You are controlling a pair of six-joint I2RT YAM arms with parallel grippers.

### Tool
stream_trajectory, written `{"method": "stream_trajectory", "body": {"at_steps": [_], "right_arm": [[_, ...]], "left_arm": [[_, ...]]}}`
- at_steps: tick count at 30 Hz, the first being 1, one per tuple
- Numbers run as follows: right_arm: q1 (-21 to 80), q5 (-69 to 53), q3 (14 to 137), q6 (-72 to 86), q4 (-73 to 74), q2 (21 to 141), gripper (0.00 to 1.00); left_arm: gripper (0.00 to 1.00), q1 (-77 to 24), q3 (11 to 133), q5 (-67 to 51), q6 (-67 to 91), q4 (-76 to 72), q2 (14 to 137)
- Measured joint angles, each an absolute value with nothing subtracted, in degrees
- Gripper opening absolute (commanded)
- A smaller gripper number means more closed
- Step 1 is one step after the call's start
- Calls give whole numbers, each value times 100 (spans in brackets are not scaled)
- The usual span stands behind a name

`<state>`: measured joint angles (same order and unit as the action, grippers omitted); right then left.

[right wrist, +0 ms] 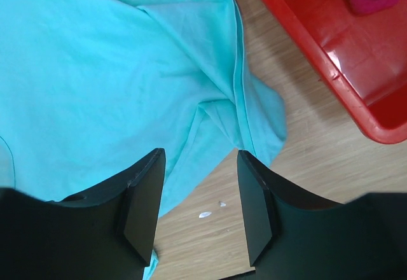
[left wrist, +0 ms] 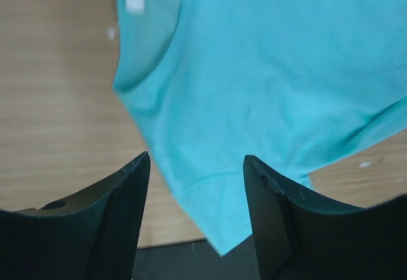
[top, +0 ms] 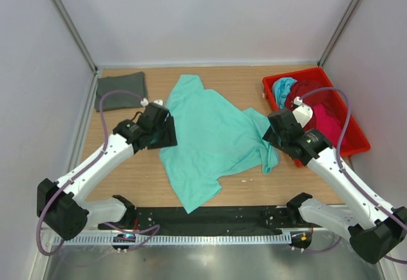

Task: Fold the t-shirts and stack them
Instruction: Flatten the tshirt out

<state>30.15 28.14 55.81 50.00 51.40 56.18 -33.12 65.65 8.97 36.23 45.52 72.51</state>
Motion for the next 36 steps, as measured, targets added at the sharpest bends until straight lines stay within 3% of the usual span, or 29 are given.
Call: {"method": "stream_trajectory", "body": {"at_steps": [6,15,17,25,36], "right_arm": [[3015,2550,5415,5426,5339,5741,53],[3015,2392,5118,5629,5374,5739,52],[3015,2390,5076,5631,5367,5684,50],[3015,2357,4952,5513,5168,5522,48],[3015,2438,4888,5301,4864,5789,48]], "left_arm": [[57,-3861,4180,480,5107,4602,6141],[54,-5485,3192,532,6993,4182,5614],[46,-5537,3144,670,7188,4084,5863],[46,-5052,3977,1269,6995,3994,6687],[44,-3588,4504,1085,5942,3529,8431]]}}
